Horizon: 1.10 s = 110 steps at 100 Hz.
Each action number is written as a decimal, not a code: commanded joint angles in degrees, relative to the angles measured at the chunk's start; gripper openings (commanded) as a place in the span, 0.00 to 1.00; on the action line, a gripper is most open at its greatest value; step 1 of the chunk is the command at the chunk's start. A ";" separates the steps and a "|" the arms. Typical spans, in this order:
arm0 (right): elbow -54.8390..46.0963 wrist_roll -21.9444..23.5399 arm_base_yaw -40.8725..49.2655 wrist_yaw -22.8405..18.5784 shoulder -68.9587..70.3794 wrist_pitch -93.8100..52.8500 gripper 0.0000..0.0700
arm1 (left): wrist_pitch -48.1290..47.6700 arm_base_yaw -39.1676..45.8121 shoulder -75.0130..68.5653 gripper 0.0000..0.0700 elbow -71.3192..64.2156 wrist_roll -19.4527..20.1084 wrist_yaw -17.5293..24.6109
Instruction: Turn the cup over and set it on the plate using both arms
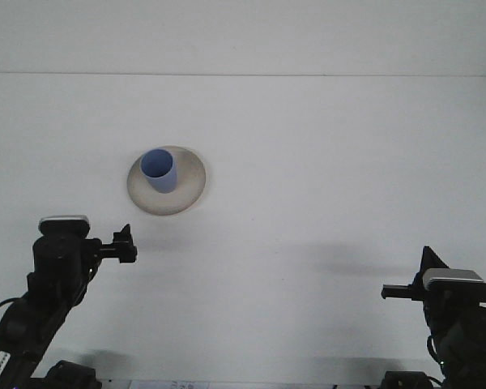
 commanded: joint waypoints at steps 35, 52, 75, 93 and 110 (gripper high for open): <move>0.24 0.37 0.00 0.17 0.09 0.59 0.00 | 1.88 -0.17 -9.90 0.02 -2.51 -0.33 -0.44; 0.24 0.39 0.00 0.20 0.09 0.59 0.00 | 1.99 -0.17 -12.31 0.02 -2.47 -0.42 -0.42; 0.24 0.37 0.00 0.20 0.09 0.59 0.00 | 1.99 -0.17 -15.80 0.02 -2.45 -0.42 -0.42; 0.24 0.37 0.00 0.17 0.09 0.59 0.00 | 2.43 -0.13 -18.53 0.02 -2.45 1.86 -0.44; 0.24 0.39 0.00 0.17 0.09 0.59 0.00 | 6.80 0.09 -21.53 0.02 -4.04 6.82 -0.42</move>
